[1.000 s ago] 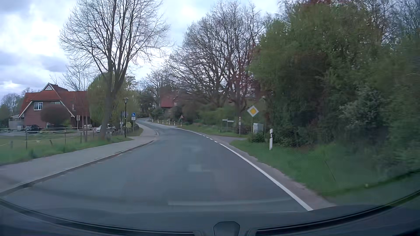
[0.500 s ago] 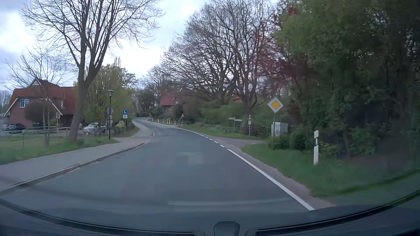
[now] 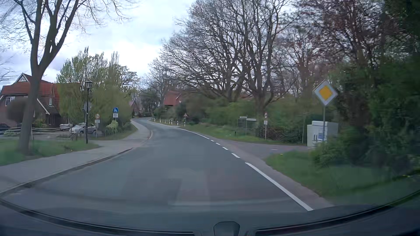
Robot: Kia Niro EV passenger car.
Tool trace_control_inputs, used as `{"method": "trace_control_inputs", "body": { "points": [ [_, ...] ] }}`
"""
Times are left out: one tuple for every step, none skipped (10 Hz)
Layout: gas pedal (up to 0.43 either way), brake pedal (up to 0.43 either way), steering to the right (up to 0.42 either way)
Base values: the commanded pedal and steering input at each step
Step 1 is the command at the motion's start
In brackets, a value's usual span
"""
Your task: Follow the waypoints while adhering to traffic rules and regulations
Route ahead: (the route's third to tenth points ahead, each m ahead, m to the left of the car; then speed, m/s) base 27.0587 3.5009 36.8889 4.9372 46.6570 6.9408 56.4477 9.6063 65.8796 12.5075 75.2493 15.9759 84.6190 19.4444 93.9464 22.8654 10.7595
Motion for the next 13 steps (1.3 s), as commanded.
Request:
{"method": "trace_control_inputs", "body": {
  "points": [
    [0.020,0.000,-0.024],
    [0.020,0.000,-0.024],
    [0.020,0.000,-0.024],
    [0.020,0.000,-0.024],
    [0.020,0.000,-0.023],
    [0.020,0.000,-0.022],
    [0.028,0.000,-0.021],
    [0.028,0.000,-0.021],
    [0.028,0.000,-0.020],
    [0.028,0.000,-0.020],
    [0.028,0.000,-0.020],
    [0.039,0.000,-0.019],
    [0.039,0.000,-0.019]
  ]
}}
